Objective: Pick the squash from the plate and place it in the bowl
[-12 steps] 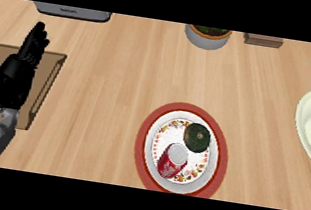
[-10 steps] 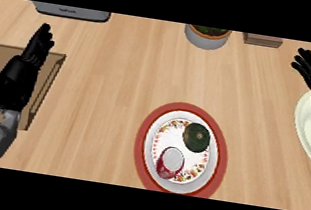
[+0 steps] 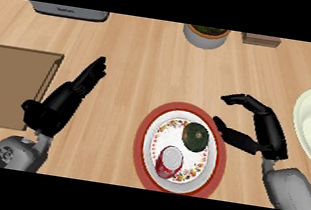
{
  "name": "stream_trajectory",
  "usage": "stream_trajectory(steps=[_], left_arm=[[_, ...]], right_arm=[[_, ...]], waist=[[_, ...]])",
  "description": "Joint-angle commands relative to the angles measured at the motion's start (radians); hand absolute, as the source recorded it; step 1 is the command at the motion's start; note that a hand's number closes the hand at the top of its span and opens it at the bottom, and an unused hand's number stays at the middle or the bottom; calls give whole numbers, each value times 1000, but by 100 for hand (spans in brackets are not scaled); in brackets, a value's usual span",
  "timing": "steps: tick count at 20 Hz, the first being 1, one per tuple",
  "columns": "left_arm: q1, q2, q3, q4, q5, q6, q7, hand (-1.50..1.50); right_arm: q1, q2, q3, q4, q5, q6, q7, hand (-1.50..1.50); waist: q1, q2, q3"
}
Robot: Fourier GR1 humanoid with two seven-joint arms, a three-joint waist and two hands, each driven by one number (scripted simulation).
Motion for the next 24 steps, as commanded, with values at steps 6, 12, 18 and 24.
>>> stream_trajectory(steps=[6, 12, 18, 24], left_arm=[[-7, -19, 6, 0, 23, -76, 15, 0], [24, -41, -12, 21, 5, -64, -16, 0], [34, -29, -7, 24, -5, -74, -23, 0], [-7, -52, 14, -8, -10, -66, 43, 0]], right_arm=[[-126, -4, 174, 98, 335, -73, 61, -150], [-291, -184, 284, 7, 482, 176, 457, -150], [-376, -185, 379, -78, 373, 596, 736, -150], [-418, -54, 340, -107, 250, 770, 1019, -150]], waist=[[14, -1, 0], [14, -11, -5], [4, -12, -4], [-1, -4, 0]])
